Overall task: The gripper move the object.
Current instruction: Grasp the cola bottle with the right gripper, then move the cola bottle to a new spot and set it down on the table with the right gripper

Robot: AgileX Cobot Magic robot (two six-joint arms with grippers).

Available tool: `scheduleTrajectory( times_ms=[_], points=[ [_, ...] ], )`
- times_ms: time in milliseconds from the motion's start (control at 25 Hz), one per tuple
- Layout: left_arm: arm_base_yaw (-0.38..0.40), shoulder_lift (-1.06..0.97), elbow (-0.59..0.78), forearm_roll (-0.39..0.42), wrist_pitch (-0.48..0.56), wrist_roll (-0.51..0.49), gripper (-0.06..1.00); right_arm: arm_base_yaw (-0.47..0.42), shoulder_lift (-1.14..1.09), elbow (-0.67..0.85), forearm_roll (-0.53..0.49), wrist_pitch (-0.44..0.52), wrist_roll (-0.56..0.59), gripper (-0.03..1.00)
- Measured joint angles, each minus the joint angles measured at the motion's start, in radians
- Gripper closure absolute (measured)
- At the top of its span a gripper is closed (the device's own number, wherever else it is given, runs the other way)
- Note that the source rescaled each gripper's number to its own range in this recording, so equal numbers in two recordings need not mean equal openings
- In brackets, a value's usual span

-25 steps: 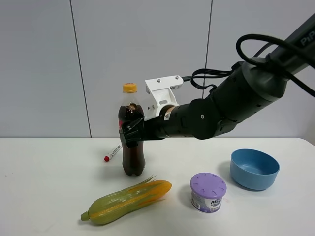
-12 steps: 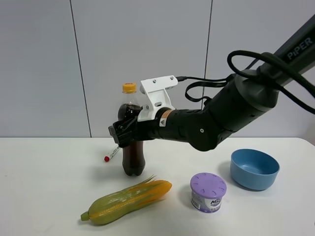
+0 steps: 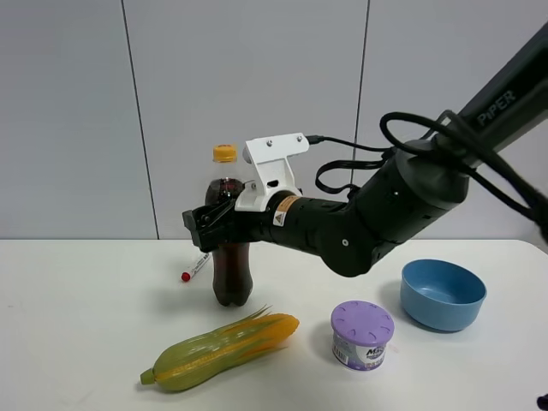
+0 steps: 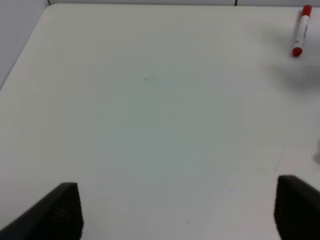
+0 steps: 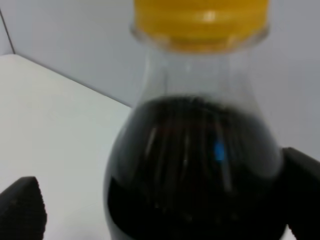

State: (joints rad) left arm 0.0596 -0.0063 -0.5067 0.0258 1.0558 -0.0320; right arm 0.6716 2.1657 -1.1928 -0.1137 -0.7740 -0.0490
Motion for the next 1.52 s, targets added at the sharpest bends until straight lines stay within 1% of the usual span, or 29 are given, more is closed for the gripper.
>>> scheduleTrajectory(
  times_ms=[360,440,480,560,600,640,680,720,960,1080,1200,1320,1520],
  points=[
    [0.000,0.000,0.000,0.000,0.000,0.000,-0.06,0.000,0.072,-0.089,-0.017,-0.010,0.000,0.04],
    [0.000,0.000,0.000,0.000,0.000,0.000,-0.06,0.000,0.085,-0.094,-0.017,-0.009,0.000,0.07],
    [0.000,0.000,0.000,0.000,0.000,0.000,-0.06,0.000,0.086,-0.094,-0.017,-0.009,0.000,0.11],
    [0.000,0.000,0.000,0.000,0.000,0.000,-0.06,0.000,0.088,-0.095,-0.017,-0.009,0.000,0.27],
    [0.000,0.000,0.000,0.000,0.000,0.000,-0.06,0.000,0.088,-0.096,-0.015,-0.009,0.000,0.41],
    [0.000,0.000,0.000,0.000,0.000,0.000,-0.06,0.000,0.088,-0.096,-0.015,-0.012,-0.001,0.59],
    [0.000,0.000,0.000,0.000,0.000,0.000,-0.06,0.000,0.088,-0.096,-0.015,-0.017,-0.001,0.80],
    [0.000,0.000,0.000,0.000,0.000,0.000,-0.06,0.000,0.088,-0.096,-0.017,-0.020,-0.002,0.97],
    [0.000,0.000,0.000,0.000,0.000,0.000,-0.06,0.000,0.084,-0.096,-0.017,-0.015,0.000,0.97],
    [0.000,0.000,0.000,0.000,0.000,0.000,-0.06,0.000,0.057,-0.093,-0.018,0.036,-0.001,0.97],
    [0.000,0.000,0.000,0.000,0.000,0.000,-0.06,0.000,-0.015,-0.092,-0.018,0.157,-0.013,0.97],
    [0.000,0.000,0.000,0.000,0.000,0.000,-0.06,0.000,-0.130,-0.092,-0.018,0.291,-0.058,0.97],
    [0.000,0.000,0.000,0.000,0.000,0.000,-0.06,0.000,-0.310,-0.092,-0.016,0.429,-0.119,0.97]
  ],
)
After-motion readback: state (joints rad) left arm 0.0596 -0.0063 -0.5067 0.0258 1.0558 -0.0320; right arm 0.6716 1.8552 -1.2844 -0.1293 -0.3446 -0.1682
